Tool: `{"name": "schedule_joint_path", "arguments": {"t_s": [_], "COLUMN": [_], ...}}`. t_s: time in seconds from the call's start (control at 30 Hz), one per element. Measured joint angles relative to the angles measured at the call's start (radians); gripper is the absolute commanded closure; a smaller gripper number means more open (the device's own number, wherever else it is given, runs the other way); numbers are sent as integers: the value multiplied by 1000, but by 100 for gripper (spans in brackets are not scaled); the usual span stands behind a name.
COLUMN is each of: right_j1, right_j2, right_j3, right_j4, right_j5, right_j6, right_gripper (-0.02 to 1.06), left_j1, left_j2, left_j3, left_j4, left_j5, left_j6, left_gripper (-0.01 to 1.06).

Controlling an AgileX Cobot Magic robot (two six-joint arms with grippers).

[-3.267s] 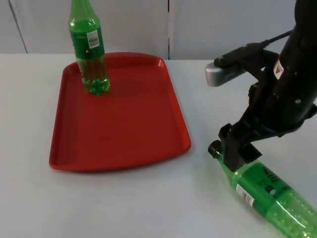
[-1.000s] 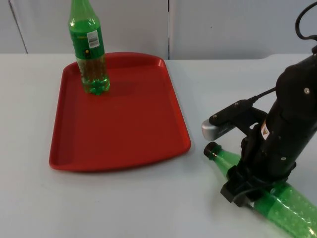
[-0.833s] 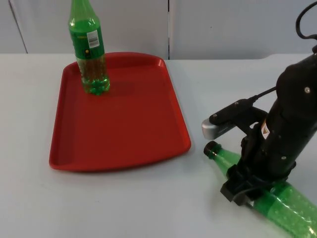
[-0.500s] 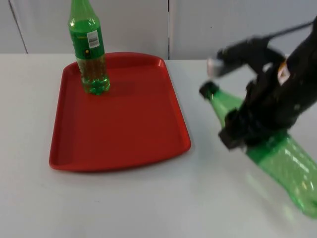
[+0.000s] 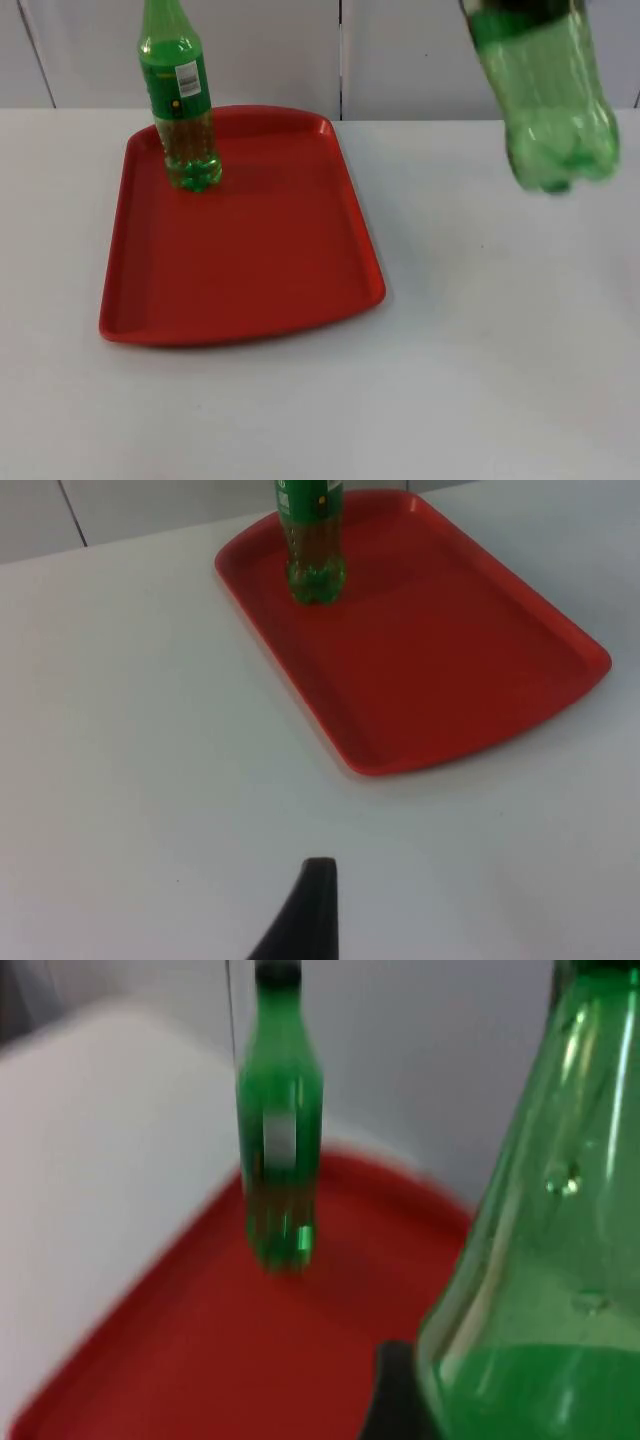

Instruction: Place the bottle upright on the tray.

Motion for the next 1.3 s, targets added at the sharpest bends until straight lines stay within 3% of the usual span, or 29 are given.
{"name": "schedule_joint_path", "arguments": {"t_s": [0.13, 0.17, 0.27, 0.53, 0.67, 0.7, 0.8, 0.87, 1.03, 1.3], "right_j1": [0, 0, 0, 0, 0, 0, 0, 0, 0, 0], "right_j2": [3, 3, 23, 139, 260, 260, 367, 407, 597, 780], "right_j3": [0, 0, 0, 0, 0, 0, -14, -31, -173, -394], "right_j4": [0, 0, 0, 20, 2, 2, -7, -18, -171, -330], "right_j5": [-237, -237, -401, -559, -790, -790, -922, -940, -984, -999], "right_j6": [-6, -6, -64, -42, -33, -33, -13, -1, 107, 239], "right_gripper": [105, 105, 105, 105, 105, 105, 105, 105, 105, 105], "left_j1": [0, 0, 0, 0, 0, 0, 0, 0, 0, 0], "left_j2": [0, 0, 0, 0, 0, 0, 0, 0, 0, 0], "left_j3": [0, 0, 0, 0, 0, 0, 0, 0, 0, 0], "left_j4": [4, 4, 4, 4, 4, 4, 4, 4, 10, 27], "left_j5": [0, 0, 0, 0, 0, 0, 0, 0, 0, 0], "left_j6": [0, 0, 0, 0, 0, 0, 0, 0, 0, 0], "left_gripper": [17, 17, 17, 17, 17, 17, 17, 17, 17, 17]}}
